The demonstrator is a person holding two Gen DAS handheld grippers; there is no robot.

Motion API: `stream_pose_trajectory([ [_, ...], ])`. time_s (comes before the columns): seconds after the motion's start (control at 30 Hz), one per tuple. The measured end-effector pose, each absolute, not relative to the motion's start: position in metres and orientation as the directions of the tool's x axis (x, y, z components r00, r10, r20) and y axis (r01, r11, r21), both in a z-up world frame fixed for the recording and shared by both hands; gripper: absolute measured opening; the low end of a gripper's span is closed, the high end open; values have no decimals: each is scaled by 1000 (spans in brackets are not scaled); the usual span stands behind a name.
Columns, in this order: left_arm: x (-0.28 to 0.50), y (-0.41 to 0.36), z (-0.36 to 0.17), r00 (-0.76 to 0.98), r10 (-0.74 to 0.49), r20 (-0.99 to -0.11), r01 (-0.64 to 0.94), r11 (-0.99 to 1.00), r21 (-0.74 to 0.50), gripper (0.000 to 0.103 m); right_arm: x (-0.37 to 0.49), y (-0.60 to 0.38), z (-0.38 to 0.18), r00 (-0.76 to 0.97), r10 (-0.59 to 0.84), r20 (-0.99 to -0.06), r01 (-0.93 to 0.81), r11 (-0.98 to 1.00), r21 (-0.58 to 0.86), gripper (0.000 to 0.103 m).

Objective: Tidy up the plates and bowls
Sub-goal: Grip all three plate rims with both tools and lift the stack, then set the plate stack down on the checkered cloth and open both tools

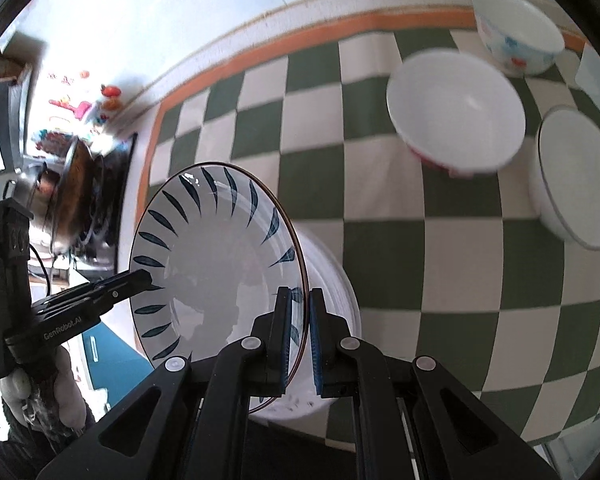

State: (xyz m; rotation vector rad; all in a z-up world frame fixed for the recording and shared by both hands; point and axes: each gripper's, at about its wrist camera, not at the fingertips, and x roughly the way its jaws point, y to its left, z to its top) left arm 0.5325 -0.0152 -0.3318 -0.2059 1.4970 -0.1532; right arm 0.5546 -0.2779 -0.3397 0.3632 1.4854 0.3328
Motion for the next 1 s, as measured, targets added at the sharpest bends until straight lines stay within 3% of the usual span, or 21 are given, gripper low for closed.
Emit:
stream_pose_trajectory([
  [0.4,520,-16,-363,23,-198,-980,-60,978,-199,17,539,-273,-388,-18,413,-910,14,911,413,10],
  [1.0,517,-19,-386,-4,-172,-985,-106,980,-170,17,546,-265,-399,-43,398,-916,-27,916,400,10],
])
